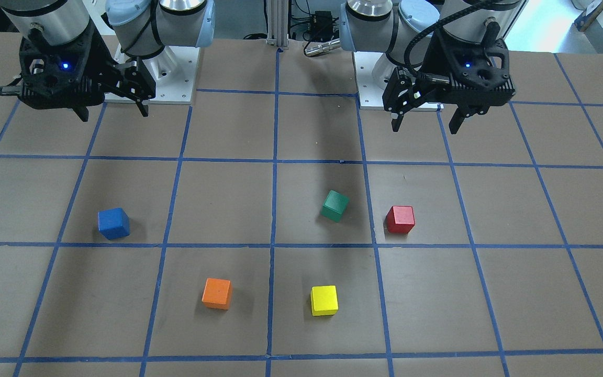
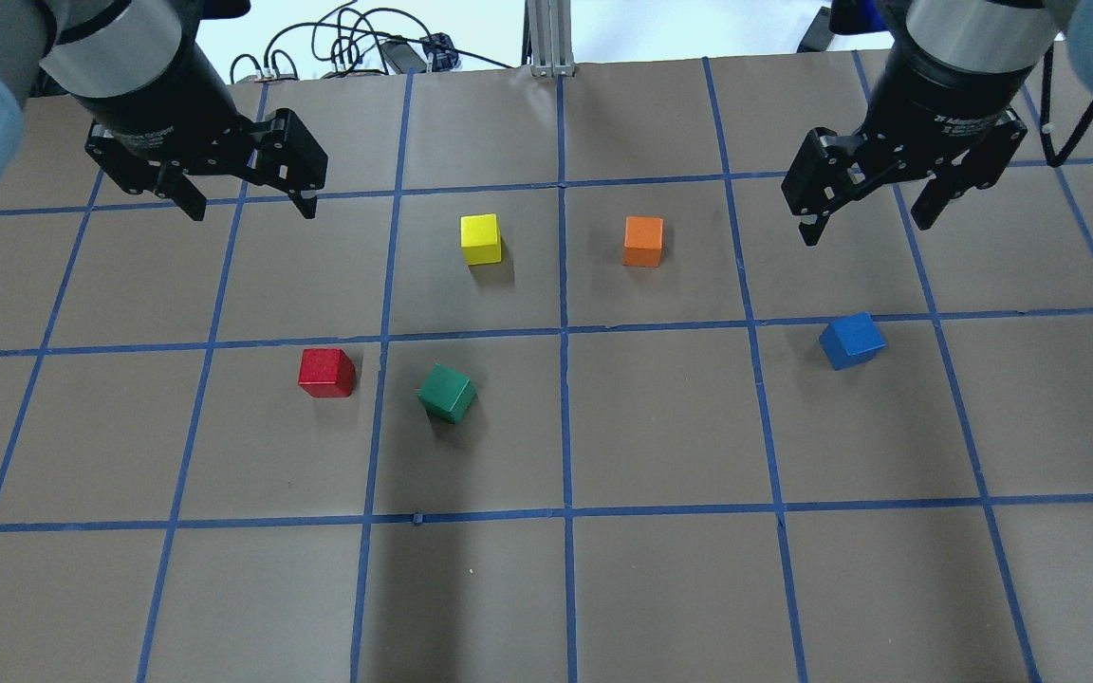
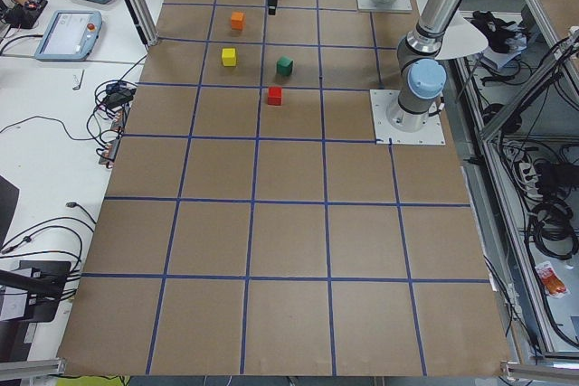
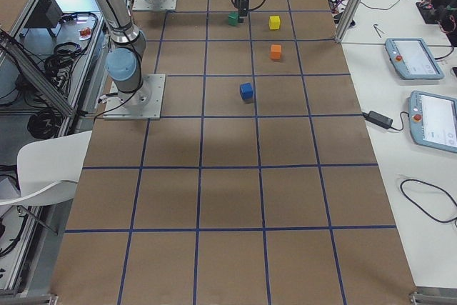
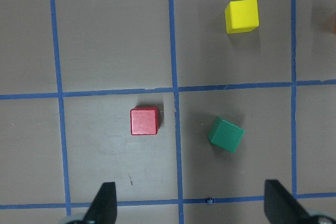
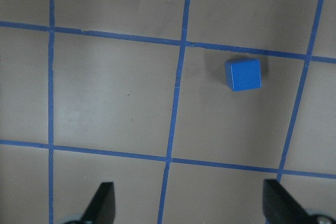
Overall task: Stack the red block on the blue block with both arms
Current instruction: 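Move the left gripper down over the red cube, then close the left gripper on the red cube and lift it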
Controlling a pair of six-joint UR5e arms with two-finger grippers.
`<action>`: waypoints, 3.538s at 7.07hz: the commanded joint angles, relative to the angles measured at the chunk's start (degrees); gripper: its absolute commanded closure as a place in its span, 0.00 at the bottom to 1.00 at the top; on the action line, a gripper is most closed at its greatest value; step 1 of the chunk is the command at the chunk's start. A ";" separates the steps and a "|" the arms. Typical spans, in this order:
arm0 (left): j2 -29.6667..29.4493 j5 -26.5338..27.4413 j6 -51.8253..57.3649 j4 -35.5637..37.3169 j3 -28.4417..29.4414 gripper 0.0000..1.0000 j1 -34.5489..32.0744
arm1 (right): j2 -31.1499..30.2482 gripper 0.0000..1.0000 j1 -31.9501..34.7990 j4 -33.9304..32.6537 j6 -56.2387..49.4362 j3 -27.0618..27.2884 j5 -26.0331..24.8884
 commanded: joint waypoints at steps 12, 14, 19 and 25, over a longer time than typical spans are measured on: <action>-11.73 0.13 8.94 26.46 -23.04 0.00 6.15 | -1.32 0.00 -0.07 0.12 0.59 0.26 -0.09; -15.42 0.31 9.12 33.84 -27.08 0.00 6.15 | -1.32 0.00 -0.07 0.20 0.85 0.35 0.00; -19.92 1.45 9.03 38.80 -27.62 0.00 6.94 | -1.32 0.00 -0.16 0.12 0.68 0.53 0.00; -17.46 -0.38 -0.07 26.93 -18.80 1.00 4.93 | -1.32 0.00 -0.24 0.12 0.68 0.44 -0.09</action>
